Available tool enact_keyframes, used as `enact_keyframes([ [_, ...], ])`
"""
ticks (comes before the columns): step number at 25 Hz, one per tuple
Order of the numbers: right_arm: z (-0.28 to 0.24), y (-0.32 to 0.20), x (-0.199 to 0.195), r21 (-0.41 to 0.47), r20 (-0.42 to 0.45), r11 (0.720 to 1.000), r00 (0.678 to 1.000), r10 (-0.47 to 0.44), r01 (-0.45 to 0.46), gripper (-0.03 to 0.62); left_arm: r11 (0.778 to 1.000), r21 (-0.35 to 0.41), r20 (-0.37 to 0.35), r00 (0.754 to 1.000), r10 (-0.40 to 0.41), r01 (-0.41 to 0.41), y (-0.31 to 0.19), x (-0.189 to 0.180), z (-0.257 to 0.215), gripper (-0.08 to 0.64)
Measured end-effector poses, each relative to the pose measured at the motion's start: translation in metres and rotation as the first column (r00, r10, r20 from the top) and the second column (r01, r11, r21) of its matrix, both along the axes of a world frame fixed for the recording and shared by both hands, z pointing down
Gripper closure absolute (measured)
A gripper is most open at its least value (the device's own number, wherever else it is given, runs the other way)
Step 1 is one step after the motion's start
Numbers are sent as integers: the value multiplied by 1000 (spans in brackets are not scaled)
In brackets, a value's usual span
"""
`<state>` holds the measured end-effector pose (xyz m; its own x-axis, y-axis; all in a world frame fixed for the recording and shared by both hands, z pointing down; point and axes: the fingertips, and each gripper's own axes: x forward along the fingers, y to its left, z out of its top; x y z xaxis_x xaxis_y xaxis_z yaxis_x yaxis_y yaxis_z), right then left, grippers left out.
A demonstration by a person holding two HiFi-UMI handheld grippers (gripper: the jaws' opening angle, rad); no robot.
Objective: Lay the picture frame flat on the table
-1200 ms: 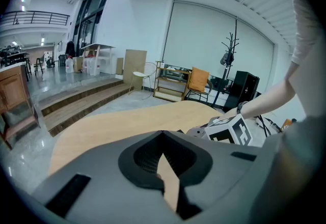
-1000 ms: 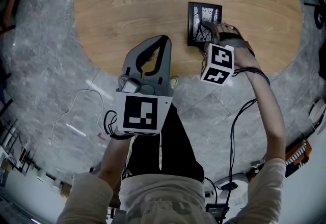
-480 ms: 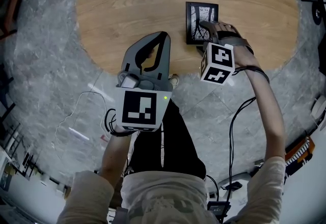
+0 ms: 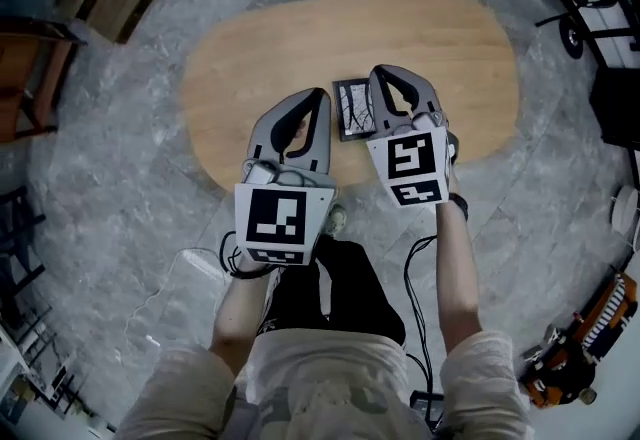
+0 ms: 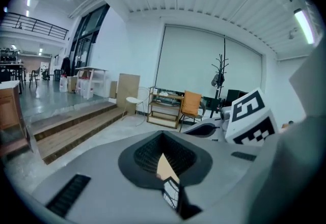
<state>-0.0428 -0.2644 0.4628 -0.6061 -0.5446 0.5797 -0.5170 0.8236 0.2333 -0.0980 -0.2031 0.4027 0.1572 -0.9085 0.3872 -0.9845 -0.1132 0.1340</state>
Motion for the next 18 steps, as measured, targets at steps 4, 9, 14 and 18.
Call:
enact_keyframes([
  [4,-122,-3,11,4,276,986,948,156,-164,586,993,107,4,999,38,-38,-16,8,-84,551],
  [9,-236,28,62,55,420,907,834,359,-418,586,982,169,8,997,80,-80,-2,37,-170,551],
  [14,-291,71,131,78,510,810,722,468,-581,586,964,224,44,989,139,-145,23,83,-226,551],
  [18,-310,103,167,38,590,763,631,503,-645,586,945,271,52,983,176,-183,44,106,-250,551],
])
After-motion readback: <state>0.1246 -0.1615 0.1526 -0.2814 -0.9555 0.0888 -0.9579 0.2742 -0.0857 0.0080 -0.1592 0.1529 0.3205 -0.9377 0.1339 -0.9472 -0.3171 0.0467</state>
